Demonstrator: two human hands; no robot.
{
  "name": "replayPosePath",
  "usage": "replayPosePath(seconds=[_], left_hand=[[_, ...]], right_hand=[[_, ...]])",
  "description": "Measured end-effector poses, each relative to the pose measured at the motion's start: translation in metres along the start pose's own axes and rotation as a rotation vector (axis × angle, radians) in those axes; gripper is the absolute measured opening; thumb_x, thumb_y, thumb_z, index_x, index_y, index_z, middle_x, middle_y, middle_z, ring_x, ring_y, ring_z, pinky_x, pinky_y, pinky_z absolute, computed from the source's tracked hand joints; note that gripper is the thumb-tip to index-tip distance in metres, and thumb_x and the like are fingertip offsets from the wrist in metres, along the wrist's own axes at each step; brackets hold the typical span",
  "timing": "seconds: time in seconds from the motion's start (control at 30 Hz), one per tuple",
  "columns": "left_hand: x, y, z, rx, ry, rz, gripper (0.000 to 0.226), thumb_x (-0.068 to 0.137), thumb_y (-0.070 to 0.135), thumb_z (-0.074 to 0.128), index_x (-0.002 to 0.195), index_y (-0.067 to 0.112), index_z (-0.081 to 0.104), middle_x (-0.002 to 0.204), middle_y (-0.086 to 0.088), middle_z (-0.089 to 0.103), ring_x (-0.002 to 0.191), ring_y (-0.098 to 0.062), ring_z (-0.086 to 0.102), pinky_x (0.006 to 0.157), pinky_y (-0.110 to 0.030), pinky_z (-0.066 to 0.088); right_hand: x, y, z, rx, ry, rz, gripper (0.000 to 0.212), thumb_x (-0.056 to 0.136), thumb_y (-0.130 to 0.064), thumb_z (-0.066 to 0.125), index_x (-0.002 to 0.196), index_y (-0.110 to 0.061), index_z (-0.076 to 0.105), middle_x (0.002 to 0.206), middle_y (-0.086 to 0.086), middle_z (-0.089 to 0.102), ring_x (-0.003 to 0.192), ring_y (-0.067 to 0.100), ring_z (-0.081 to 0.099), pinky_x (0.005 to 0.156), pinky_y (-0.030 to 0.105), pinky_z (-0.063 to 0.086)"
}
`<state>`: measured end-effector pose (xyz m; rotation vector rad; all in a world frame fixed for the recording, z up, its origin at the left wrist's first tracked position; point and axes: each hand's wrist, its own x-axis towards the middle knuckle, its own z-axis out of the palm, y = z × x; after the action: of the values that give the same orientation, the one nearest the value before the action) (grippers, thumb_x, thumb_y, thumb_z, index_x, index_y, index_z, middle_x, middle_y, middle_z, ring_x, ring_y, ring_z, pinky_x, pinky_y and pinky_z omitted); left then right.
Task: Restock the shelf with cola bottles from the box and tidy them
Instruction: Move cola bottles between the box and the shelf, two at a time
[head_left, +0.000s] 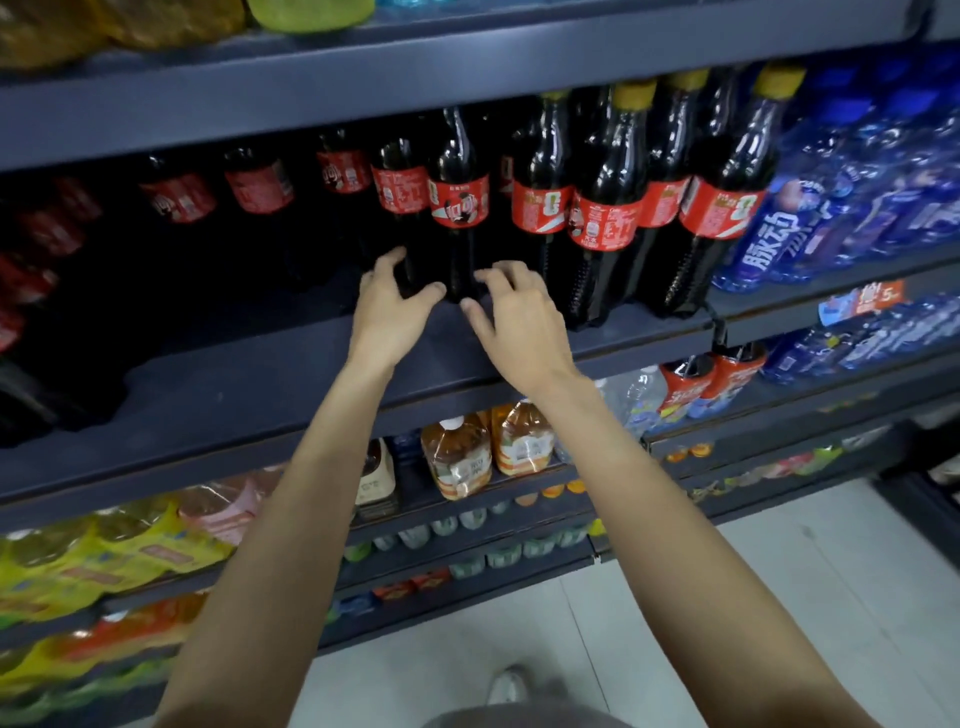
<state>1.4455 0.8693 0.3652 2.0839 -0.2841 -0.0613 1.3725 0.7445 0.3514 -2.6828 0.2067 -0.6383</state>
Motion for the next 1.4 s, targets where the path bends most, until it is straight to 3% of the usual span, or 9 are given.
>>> replayPosePath(seconds=[0.07,0.17,0.33,0.47,0.7,0.77,0.87,1.07,1.4], left_hand=[[-0.033,0.008,0.002,-0.081,-0.006,0.038,0.046,0.092,0.027,0.059,0.136,0.021,0.045,0.137,0.002,0.049,0.122,-0.010,0.048,0.098,-0.023,0.037],[-0.093,0.023,0.029,-0.206,0.026,0.174,0.022,0.096,0.021,0.053,0.117,0.021,0.058,0.109,0.014,0.064,0.102,0.003,0.058,0.096,-0.023,0.046],[-0.196,0.038,0.109,-0.321,-0.017,0.396,0.014,0.096,0.030,0.045,0.103,0.034,0.057,0.100,0.013,0.065,0.095,-0.012,0.064,0.084,-0.026,0.050],[-0.280,0.036,0.196,-0.306,-0.292,0.307,0.012,0.096,0.025,0.049,0.100,0.027,0.061,0.092,0.016,0.066,0.087,-0.003,0.064,0.077,-0.018,0.049],[-0.414,0.002,0.358,-0.047,-0.958,-0.217,0.015,0.095,0.006,0.050,0.101,0.012,0.063,0.094,-0.003,0.068,0.079,-0.015,0.062,0.066,-0.014,0.045],[-0.440,-0.002,0.397,0.109,-1.117,-0.222,0.017,0.095,0.009,0.052,0.107,0.010,0.063,0.105,-0.009,0.067,0.079,-0.012,0.060,0.062,-0.011,0.044],[-0.476,0.009,0.455,0.296,-1.289,-0.090,0.016,0.093,0.015,0.056,0.108,0.017,0.063,0.115,-0.009,0.066,0.091,-0.016,0.060,0.080,-0.024,0.047],[-0.550,0.044,0.573,0.567,-1.439,0.221,0.033,0.093,0.019,0.054,0.125,0.015,0.058,0.126,-0.001,0.061,0.114,-0.019,0.058,0.099,-0.029,0.043],[-0.649,0.133,0.779,0.640,-1.511,0.155,0.028,0.093,0.019,0.055,0.120,0.013,0.062,0.123,-0.007,0.063,0.112,-0.023,0.058,0.090,-0.026,0.045]], right_hand=[[-0.023,0.015,-0.012,0.040,-0.016,-0.100,0.037,0.097,-0.029,0.049,0.130,-0.011,0.051,0.127,0.008,0.052,0.118,0.027,0.046,0.086,0.040,0.047],[-0.081,0.049,-0.035,0.022,0.040,-0.144,0.035,0.094,-0.027,0.051,0.125,-0.012,0.056,0.106,0.008,0.065,0.097,0.028,0.061,0.068,0.039,0.053],[-0.215,0.112,-0.087,0.062,0.120,0.037,0.037,0.094,-0.030,0.047,0.126,-0.015,0.055,0.103,0.002,0.068,0.062,0.019,0.063,0.048,0.030,0.050],[-0.341,0.165,-0.122,0.097,0.131,0.311,0.037,0.093,-0.033,0.046,0.124,-0.018,0.056,0.102,0.000,0.067,0.082,0.020,0.067,0.059,0.036,0.054],[-0.555,0.250,-0.176,0.142,0.030,0.983,0.031,0.093,-0.027,0.057,0.123,-0.020,0.056,0.117,-0.002,0.063,0.101,0.013,0.061,0.082,0.029,0.047],[-0.604,0.269,-0.188,0.195,0.024,1.151,0.036,0.092,-0.026,0.058,0.127,-0.018,0.054,0.121,0.001,0.061,0.103,0.017,0.060,0.086,0.030,0.047],[-0.666,0.296,-0.204,0.271,0.085,1.371,0.038,0.091,-0.024,0.059,0.128,-0.015,0.053,0.121,0.004,0.061,0.102,0.020,0.059,0.086,0.030,0.045],[-0.765,0.371,-0.234,0.382,0.170,1.706,0.039,0.090,-0.020,0.058,0.128,-0.015,0.053,0.118,0.006,0.064,0.107,0.024,0.059,0.087,0.028,0.042],[-0.891,0.554,-0.368,0.337,-0.202,1.774,0.045,0.095,-0.026,0.052,0.137,-0.012,0.045,0.133,0.005,0.056,0.118,0.023,0.054,0.097,0.029,0.040]])
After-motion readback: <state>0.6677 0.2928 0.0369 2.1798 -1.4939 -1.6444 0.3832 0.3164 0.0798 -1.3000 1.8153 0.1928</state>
